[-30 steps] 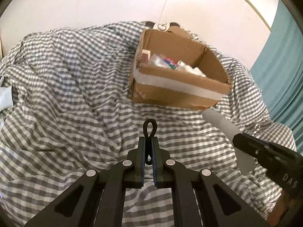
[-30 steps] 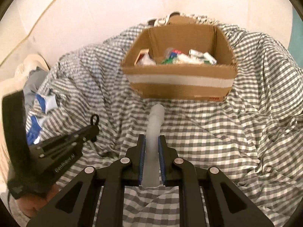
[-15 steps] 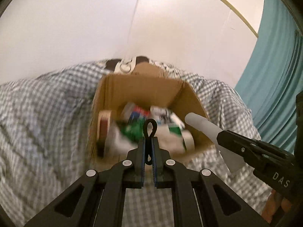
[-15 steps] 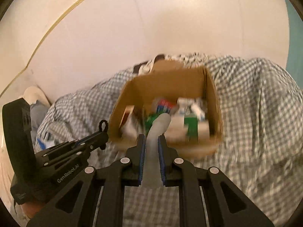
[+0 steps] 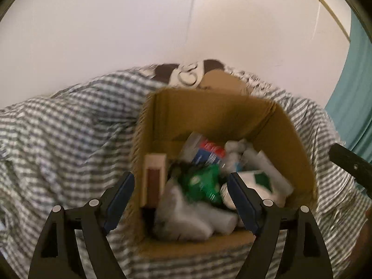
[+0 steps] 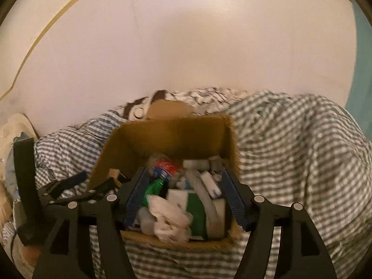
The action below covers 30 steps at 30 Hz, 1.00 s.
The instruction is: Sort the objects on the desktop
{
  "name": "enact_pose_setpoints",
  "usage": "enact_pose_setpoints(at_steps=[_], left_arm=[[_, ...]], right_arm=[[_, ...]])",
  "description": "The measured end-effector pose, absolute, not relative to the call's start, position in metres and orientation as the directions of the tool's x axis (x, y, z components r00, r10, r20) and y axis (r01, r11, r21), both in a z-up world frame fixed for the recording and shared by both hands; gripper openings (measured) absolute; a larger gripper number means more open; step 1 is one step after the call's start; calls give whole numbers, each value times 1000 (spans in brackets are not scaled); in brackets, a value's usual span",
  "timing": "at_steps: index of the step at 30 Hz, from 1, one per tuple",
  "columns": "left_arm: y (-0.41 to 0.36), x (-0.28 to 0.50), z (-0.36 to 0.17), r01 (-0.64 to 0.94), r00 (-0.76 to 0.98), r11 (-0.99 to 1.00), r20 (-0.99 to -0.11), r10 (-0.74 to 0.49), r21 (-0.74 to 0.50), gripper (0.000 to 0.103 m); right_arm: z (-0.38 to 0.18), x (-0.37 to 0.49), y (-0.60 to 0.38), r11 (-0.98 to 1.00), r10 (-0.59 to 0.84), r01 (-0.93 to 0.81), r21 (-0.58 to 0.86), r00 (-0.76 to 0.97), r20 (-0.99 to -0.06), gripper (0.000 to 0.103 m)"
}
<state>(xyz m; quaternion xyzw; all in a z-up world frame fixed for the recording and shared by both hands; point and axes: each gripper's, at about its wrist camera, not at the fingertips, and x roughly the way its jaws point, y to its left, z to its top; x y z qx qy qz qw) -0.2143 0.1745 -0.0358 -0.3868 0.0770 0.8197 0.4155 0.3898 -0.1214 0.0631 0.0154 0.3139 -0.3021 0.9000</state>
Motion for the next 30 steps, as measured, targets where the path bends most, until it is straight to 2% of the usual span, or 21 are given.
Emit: enact_pose_setpoints(at_steps=[1, 3, 5, 8, 10, 11, 14, 18, 21, 26, 30], left_arm=[[169, -211, -35, -742, -357, -643, -700, 619, -190, 84], [146, -198, -31, -742, -362, -643, -696, 620, -187, 88], [123, -183, -29, -740, -375, -644, -678, 633, -193, 102], [90, -161, -26, -733, -401, -659, -676, 618, -167, 103], [65, -147, -24, -709, -432, -688, -678, 595, -153, 103], [55, -139, -22, -701, -442, -694, -664, 603, -164, 103], [20, -114, -23, -664, -478, -715, -611, 630, -218, 103], [-5, -85, -30, -673, -484, -712, -608, 629, -201, 103], [-5, -75, -29, -672, -511, -726, -617, 599, -150, 103], [-10, -69, -12, -681, -496, -704, -579, 647, -202, 103], [1, -65, -7, -688, -507, -708, -592, 626, -160, 103]], right_arm=[[61, 381, -120, 810, -543, 563, -167, 609, -578, 72], [52, 355, -113, 783, -576, 593, -190, 575, -581, 86], [40, 331, -107, 763, -595, 613, -205, 543, -592, 91], [27, 299, -100, 713, -624, 671, -203, 475, -620, 93], [27, 275, -90, 687, -629, 710, -157, 471, -618, 97], [28, 260, -80, 688, -625, 715, -124, 496, -604, 103], [31, 239, -56, 689, -640, 714, -121, 523, -564, 103], [21, 219, -22, 703, -647, 692, -165, 526, -552, 103], [13, 215, -5, 713, -656, 668, -212, 528, -540, 103], [4, 225, 8, 721, -659, 646, -252, 526, -538, 103], [1, 233, 9, 725, -658, 637, -260, 532, -533, 103]])
